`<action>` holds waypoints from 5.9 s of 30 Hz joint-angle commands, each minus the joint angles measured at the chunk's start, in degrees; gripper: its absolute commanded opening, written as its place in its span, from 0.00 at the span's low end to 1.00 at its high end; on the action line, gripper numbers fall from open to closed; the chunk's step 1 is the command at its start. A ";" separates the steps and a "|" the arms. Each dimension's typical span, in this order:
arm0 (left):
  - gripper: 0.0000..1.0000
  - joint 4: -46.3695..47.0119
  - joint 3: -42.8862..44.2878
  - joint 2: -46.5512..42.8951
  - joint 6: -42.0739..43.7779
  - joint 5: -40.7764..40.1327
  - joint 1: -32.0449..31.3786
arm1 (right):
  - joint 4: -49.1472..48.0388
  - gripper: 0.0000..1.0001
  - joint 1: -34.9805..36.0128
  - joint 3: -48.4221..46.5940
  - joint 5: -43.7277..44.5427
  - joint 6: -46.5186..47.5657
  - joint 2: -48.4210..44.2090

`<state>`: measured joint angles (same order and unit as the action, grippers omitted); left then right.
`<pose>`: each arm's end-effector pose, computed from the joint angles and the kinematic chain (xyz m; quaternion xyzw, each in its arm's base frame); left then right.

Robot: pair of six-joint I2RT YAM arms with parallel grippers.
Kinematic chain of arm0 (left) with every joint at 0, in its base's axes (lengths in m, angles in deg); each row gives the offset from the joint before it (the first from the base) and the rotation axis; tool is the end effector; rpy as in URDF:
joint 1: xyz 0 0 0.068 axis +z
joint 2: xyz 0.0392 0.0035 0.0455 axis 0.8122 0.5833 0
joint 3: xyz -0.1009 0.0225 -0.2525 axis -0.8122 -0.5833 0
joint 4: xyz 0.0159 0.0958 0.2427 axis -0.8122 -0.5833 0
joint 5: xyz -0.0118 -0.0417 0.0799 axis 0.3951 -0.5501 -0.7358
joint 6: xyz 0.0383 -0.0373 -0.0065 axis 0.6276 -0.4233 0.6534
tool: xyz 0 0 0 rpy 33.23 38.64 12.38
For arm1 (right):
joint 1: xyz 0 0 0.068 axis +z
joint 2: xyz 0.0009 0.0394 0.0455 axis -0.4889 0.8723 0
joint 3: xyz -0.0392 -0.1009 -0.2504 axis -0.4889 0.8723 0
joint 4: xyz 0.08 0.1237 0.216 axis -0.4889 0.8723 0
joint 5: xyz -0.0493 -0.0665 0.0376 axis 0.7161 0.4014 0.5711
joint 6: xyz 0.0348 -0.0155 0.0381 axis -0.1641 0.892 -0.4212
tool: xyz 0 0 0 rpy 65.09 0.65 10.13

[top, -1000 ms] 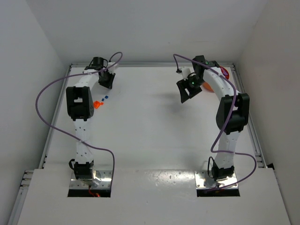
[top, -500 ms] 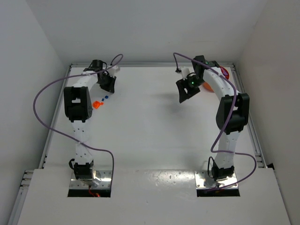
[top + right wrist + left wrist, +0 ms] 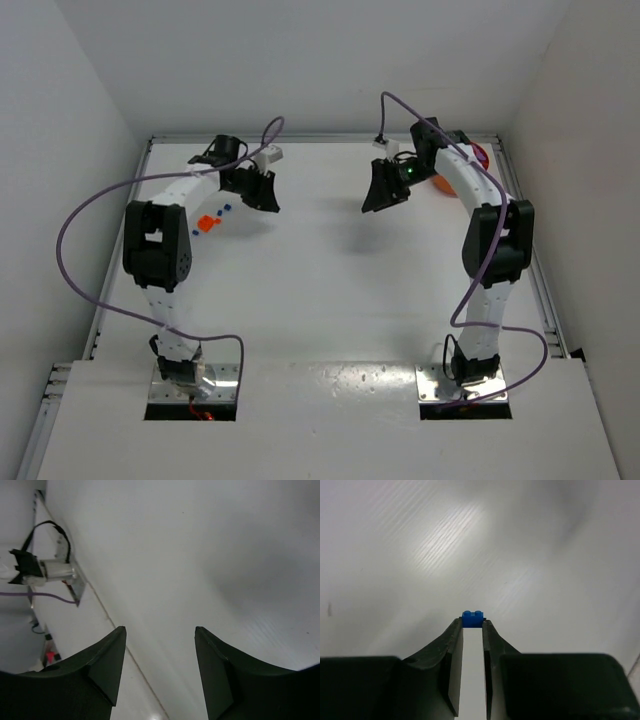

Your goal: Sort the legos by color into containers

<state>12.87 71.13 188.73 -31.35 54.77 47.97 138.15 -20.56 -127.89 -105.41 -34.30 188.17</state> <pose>0.4238 -0.0700 0.2101 0.2622 0.8787 -0.3064 0.2554 0.4097 0.0887 0.2489 -0.1677 0.8963 0.3925 0.1199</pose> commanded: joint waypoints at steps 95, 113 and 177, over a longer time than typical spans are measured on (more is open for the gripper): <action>0.08 29.30 -7.33 -19.75 -13.52 -4.90 -26.43 | -21.45 0.36 4.12 1.73 -25.96 -25.11 -1.92; 0.08 29.30 -7.86 -20.27 -12.91 -5.95 -26.43 | -19.20 0.42 3.59 3.41 -22.45 -23.63 -3.06; 0.12 29.83 -5.22 -21.85 -14.67 -5.43 -26.43 | -28.00 0.03 1.92 10.79 -27.21 -32.51 -3.06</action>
<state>38.68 62.91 169.32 -45.53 48.39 22.04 108.88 -19.08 -117.53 -133.92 -69.86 186.62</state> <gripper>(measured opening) 0.226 0.075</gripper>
